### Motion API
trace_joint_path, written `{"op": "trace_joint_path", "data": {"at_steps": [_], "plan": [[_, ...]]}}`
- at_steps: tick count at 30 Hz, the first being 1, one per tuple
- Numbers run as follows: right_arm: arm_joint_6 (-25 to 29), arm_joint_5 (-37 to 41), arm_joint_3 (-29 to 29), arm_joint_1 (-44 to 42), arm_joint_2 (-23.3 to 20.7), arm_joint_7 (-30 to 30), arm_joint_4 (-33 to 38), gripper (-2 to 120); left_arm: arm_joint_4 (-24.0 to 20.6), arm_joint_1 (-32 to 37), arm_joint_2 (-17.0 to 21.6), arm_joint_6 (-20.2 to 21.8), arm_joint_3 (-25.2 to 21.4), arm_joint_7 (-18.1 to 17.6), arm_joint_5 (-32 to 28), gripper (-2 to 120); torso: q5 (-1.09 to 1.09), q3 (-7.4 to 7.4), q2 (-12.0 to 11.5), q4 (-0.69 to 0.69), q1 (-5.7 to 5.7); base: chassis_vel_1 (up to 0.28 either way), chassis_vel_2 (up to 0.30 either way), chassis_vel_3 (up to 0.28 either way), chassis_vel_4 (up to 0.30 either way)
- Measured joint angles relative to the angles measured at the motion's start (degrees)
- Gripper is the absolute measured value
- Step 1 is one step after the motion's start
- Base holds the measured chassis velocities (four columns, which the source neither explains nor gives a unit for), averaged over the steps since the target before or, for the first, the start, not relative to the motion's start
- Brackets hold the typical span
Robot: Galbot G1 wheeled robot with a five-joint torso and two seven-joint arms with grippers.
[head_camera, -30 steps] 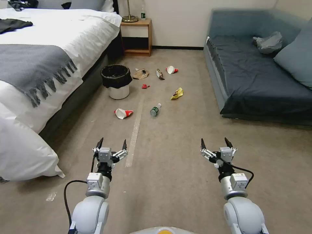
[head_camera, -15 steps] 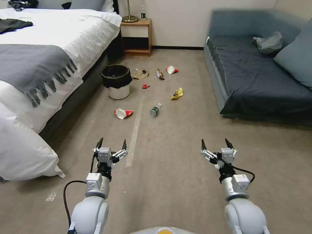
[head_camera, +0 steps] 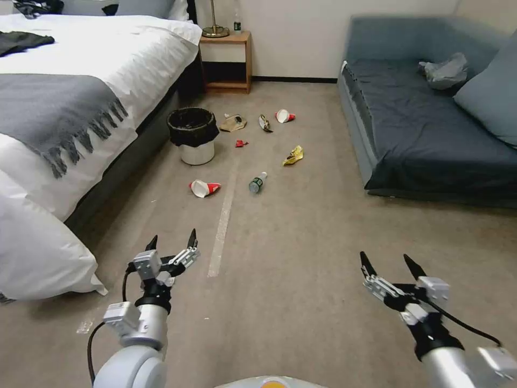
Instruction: Pick up the trash can from the floor.
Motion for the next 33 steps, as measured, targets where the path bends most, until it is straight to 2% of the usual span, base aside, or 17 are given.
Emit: {"op": "trace_joint_path", "data": {"at_steps": [1, 4, 33], "plan": [[0.11, 0.09, 0.00, 0.00, 0.01, -0.13, 0.00, 100, 0.55, 0.09, 0.30, -1.47, -0.13, 0.99, -0.98, 100, 0.01, 0.00, 0.00, -0.01, 0.00, 0.000, 0.000, 0.000, 0.000], [0.27, 0.10, 0.00, 0.07, 0.01, -0.20, -0.04, 100, 1.04, 0.15, 0.46, -2.25, -0.23, 1.52, -1.36, 100, 0.00, 0.00, 0.00, -0.01, 0.00, 0.000, 0.000, 0.000, 0.000], [0.61, 1.34, 0.13, 0.73, -1.06, -0.85, -0.83, 100, 1.32, 0.54, -0.23, -2.29, -0.38, 1.29, -0.32, 100, 0.00, 0.00, 0.00, -0.01, 0.00, 0.000, 0.000, 0.000, 0.000]]}}
